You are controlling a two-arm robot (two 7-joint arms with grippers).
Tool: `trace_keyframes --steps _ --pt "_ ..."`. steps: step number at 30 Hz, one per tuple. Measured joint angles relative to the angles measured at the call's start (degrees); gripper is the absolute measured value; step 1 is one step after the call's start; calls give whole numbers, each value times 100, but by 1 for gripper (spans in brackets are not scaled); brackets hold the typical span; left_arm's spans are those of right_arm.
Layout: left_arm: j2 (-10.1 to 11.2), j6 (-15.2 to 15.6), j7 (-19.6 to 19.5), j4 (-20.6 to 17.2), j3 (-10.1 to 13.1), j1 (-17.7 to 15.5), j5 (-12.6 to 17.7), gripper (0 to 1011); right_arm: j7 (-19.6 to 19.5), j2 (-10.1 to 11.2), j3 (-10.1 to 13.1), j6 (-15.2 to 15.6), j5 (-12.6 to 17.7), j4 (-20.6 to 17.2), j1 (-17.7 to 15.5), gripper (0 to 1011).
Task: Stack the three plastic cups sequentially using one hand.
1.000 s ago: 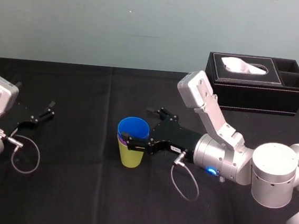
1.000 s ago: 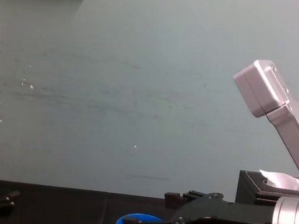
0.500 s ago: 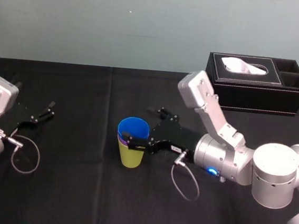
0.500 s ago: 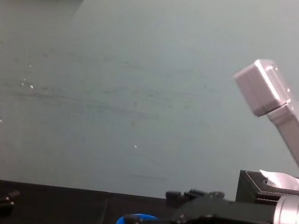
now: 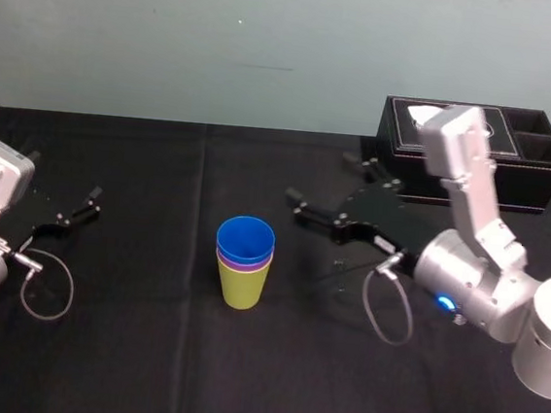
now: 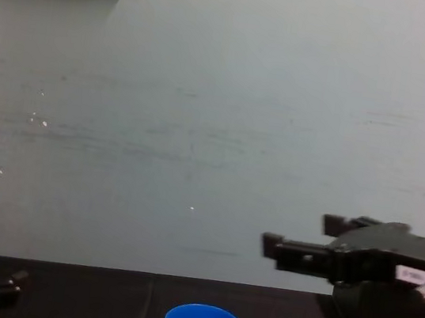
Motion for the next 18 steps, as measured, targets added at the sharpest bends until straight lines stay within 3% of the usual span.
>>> trace_keyframes --steps 11,18 --pt "0 0 0 0 0 0 0 1010 -418 -7 668 -403 -115 68 -492 1003" --pt "0 0 0 0 0 0 0 1010 -431 -5 673 -418 -124 75 -500 1003"
